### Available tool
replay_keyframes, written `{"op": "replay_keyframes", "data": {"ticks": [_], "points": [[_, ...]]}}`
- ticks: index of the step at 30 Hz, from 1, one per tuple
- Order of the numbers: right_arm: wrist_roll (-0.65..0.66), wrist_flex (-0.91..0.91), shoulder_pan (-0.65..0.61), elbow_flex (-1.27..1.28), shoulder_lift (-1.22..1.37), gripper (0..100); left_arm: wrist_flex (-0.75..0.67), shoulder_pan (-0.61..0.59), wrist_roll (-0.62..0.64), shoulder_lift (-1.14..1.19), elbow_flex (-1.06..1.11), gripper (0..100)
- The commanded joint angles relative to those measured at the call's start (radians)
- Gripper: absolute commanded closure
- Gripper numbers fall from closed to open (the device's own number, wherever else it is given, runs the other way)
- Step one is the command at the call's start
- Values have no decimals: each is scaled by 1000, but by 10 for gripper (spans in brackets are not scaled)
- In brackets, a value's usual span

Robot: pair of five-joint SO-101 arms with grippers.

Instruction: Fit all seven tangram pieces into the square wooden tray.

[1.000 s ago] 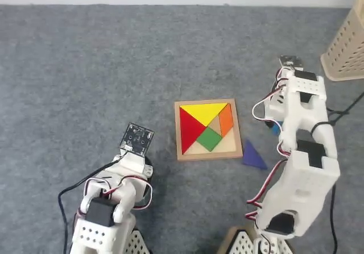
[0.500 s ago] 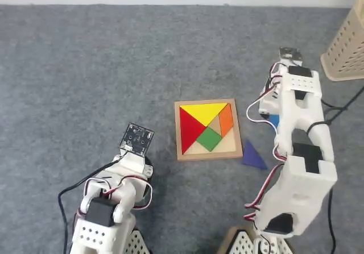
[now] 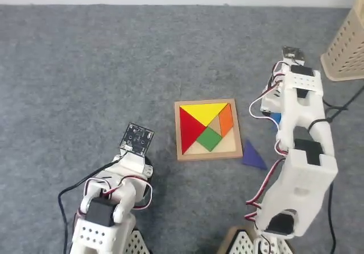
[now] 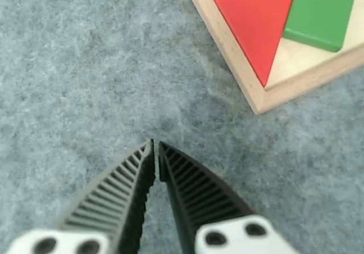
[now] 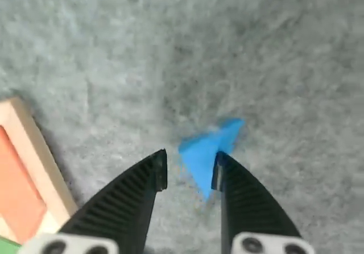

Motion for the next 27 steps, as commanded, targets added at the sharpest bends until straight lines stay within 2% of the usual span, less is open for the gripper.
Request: {"op": "replay_keyframes", "data": {"ticks": [1, 11, 13, 16, 19, 22, 27], "points": [[37, 24, 36, -8, 12, 852, 6, 0, 8, -20, -19, 988], [40, 27, 41, -6, 13, 856, 6, 0, 8, -20, -19, 988], [40, 44, 41, -9, 5, 890, 6, 0, 8, -20, -19, 988], [40, 81, 35, -35, -16, 997, 6, 0, 8, -20, -19, 988], [43, 117, 21, -49, -71, 993, 6, 0, 8, -20, -19, 988], [115, 160, -35, -51, -157, 991, 6, 0, 8, -20, -19, 988], [370, 255, -268, -49, -291, 991, 6, 0, 8, -20, -19, 988]]}}
